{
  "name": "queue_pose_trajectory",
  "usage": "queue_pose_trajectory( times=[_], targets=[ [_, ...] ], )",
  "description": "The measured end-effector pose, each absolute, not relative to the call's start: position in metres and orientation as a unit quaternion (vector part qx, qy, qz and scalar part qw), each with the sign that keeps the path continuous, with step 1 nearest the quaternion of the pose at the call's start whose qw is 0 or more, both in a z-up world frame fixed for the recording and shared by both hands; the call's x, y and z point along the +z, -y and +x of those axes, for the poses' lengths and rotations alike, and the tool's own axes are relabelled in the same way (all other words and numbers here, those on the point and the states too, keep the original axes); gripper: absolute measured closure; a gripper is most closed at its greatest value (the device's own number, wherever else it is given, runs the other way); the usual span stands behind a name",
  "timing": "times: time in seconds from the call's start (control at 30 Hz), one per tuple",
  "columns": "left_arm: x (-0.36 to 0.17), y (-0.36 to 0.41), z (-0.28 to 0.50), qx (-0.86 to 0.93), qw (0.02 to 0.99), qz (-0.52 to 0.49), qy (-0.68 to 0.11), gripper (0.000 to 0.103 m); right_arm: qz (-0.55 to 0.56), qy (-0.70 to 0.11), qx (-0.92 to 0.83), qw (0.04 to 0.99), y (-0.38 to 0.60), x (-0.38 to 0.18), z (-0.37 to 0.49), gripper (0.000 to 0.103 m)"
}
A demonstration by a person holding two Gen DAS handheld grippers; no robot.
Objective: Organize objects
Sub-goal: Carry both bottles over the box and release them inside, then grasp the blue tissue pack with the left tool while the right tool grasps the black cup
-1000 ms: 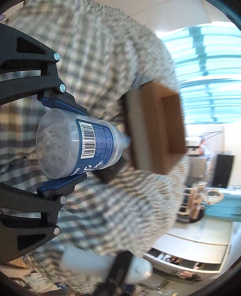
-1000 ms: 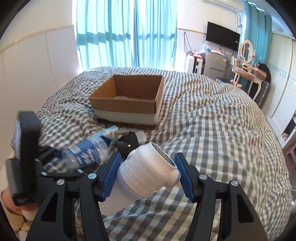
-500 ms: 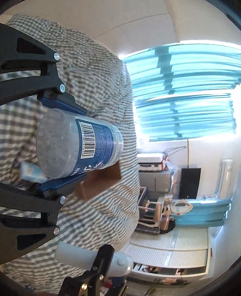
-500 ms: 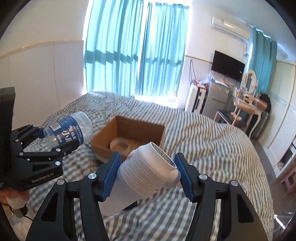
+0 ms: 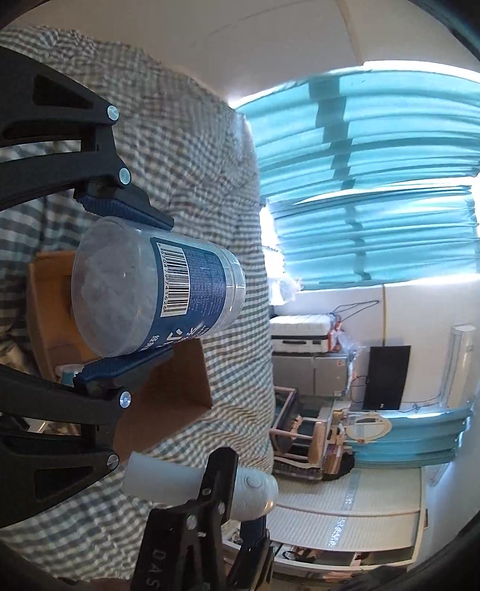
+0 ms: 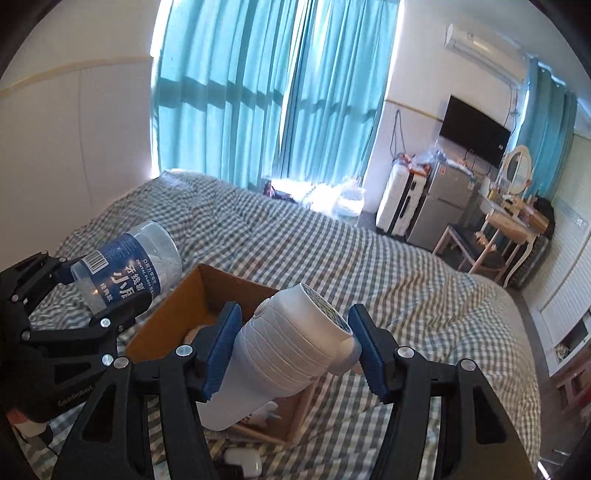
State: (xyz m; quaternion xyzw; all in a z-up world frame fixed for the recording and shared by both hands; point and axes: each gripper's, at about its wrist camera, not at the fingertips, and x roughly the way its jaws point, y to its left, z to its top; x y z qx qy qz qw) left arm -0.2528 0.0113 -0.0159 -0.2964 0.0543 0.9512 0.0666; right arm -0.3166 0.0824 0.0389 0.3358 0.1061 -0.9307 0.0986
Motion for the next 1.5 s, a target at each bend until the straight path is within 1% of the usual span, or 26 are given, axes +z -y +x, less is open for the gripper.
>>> queue_pose_trajectory(
  times=[0.13, 0.33, 0.43, 0.63, 0.7, 0.73, 0.77, 0.8, 0.83, 0.87, 0.97, 1.03, 1.1, 1.27, 1.5],
  targets=[
    [-0.056, -0.018, -0.285, 0.939, 0.082, -0.331, -0.043, 0.040, 0.367, -0.085, -0.920, 0.107, -0.086, 0.003, -0.360, 0.043],
    [-0.093, -0.026, -0.309, 0.925, 0.107, -0.360, -0.052, 0.040, 0.384, -0.076, -0.912, 0.123, -0.093, -0.040, -0.384, 0.043],
    [-0.102, -0.027, -0.312, 0.925, 0.103, -0.362, -0.058, 0.040, 0.378, -0.089, -0.913, 0.125, -0.091, -0.048, -0.386, 0.043],
    [-0.104, -0.030, -0.309, 0.923, 0.113, -0.363, -0.056, 0.040, 0.390, -0.082, -0.905, 0.147, -0.084, -0.061, -0.390, 0.042],
    [-0.104, -0.030, -0.309, 0.921, 0.114, -0.367, -0.061, 0.038, 0.388, -0.073, -0.907, 0.148, -0.085, -0.061, -0.385, 0.043],
    [-0.103, -0.030, -0.309, 0.921, 0.113, -0.368, -0.063, 0.038, 0.384, -0.063, -0.909, 0.147, -0.088, -0.057, -0.381, 0.041],
    [-0.103, -0.030, -0.306, 0.921, 0.112, -0.367, -0.066, 0.033, 0.379, -0.053, -0.912, 0.147, -0.089, -0.051, -0.378, 0.038],
    [-0.101, -0.031, -0.304, 0.922, 0.114, -0.365, -0.067, 0.023, 0.373, -0.042, -0.915, 0.146, -0.093, -0.045, -0.373, 0.028],
    [-0.098, -0.032, -0.299, 0.923, 0.116, -0.361, -0.069, 0.020, 0.366, -0.033, -0.919, 0.144, -0.097, -0.038, -0.368, 0.025],
    [-0.094, -0.032, -0.294, 0.925, 0.115, -0.356, -0.067, 0.015, 0.360, -0.028, -0.922, 0.142, -0.100, -0.031, -0.361, 0.025],
    [-0.075, -0.033, -0.279, 0.929, 0.111, -0.348, -0.067, 0.014, 0.343, -0.022, -0.929, 0.134, -0.107, -0.007, -0.341, 0.025],
    [-0.059, -0.032, -0.268, 0.932, 0.108, -0.340, -0.065, 0.011, 0.332, -0.021, -0.934, 0.132, -0.110, 0.013, -0.324, 0.025],
    [-0.039, -0.029, -0.253, 0.938, 0.103, -0.327, -0.059, 0.008, 0.318, -0.028, -0.939, 0.127, -0.113, 0.034, -0.304, 0.025],
    [0.004, -0.024, -0.221, 0.948, 0.079, -0.303, -0.056, 0.005, 0.282, -0.040, -0.951, 0.122, -0.120, 0.080, -0.254, 0.025],
    [0.033, -0.012, -0.178, 0.954, 0.052, -0.291, -0.042, 0.003, 0.245, -0.058, -0.960, 0.125, -0.123, 0.119, -0.187, 0.025]
  ],
)
